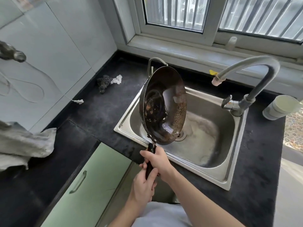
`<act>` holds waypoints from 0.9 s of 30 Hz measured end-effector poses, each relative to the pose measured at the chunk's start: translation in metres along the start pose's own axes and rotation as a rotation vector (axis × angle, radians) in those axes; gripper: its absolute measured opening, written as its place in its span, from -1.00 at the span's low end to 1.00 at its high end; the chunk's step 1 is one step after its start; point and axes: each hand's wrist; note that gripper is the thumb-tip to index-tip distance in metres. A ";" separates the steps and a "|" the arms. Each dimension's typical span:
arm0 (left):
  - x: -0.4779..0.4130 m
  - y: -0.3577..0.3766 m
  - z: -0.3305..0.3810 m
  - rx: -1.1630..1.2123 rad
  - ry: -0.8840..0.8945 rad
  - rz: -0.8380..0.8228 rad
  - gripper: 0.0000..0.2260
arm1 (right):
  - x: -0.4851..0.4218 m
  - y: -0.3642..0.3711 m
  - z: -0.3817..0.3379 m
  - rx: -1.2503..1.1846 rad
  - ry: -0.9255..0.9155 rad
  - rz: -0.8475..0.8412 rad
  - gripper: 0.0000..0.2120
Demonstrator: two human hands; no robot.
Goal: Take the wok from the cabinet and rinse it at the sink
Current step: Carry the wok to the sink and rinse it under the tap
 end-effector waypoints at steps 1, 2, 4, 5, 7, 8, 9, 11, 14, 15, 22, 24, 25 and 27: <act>0.000 0.001 0.000 0.000 0.005 -0.003 -0.78 | 0.000 -0.002 0.000 -0.002 0.002 -0.011 -0.76; 0.001 0.001 0.001 0.000 0.010 -0.004 -0.78 | 0.000 -0.003 0.000 -0.002 0.007 -0.019 -0.75; 0.001 0.003 0.000 0.004 0.012 -0.007 -0.78 | 0.001 -0.006 0.000 -0.005 0.021 -0.034 -0.73; 0.001 0.003 0.000 0.005 0.009 -0.010 -0.77 | 0.002 -0.008 0.001 -0.006 0.027 -0.044 -0.72; 0.002 0.004 -0.001 -0.001 0.005 -0.008 -0.77 | 0.004 -0.009 0.001 0.002 0.036 -0.060 -0.72; 0.003 0.004 -0.002 -0.006 0.006 -0.006 -0.78 | 0.005 -0.010 0.002 0.005 0.040 -0.065 -0.71; 0.003 0.004 -0.002 -0.011 0.010 -0.007 -0.78 | 0.006 -0.011 0.002 0.003 0.042 -0.069 -0.71; 0.004 0.004 -0.004 -0.037 0.030 -0.009 -0.78 | 0.007 -0.011 0.003 -0.013 0.037 -0.077 -0.74; 0.004 0.002 -0.011 -0.109 0.083 0.006 -0.80 | 0.010 -0.010 0.004 -0.054 0.018 -0.079 -0.81; 0.004 0.001 -0.013 -0.133 0.100 0.010 -0.82 | 0.011 -0.010 0.005 -0.065 0.010 -0.085 -0.82; 0.008 -0.003 -0.022 -0.264 0.160 0.046 -0.86 | 0.015 -0.006 0.011 -0.097 -0.027 -0.114 -0.79; 0.009 -0.003 -0.024 -0.270 0.163 0.056 -0.86 | 0.015 -0.006 0.012 -0.093 -0.033 -0.121 -0.80; 0.009 -0.003 -0.025 -0.269 0.168 0.061 -0.85 | 0.016 -0.006 0.012 -0.094 -0.035 -0.124 -0.80; 0.009 -0.002 -0.027 -0.273 0.177 0.071 -0.86 | 0.016 -0.006 0.012 -0.098 -0.033 -0.128 -0.81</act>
Point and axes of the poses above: each hand's wrist, its own x-axis away from the middle knuckle, its own y-axis out of the palm, z = x × y, and after that the axes turned 5 degrees about y, right-handed
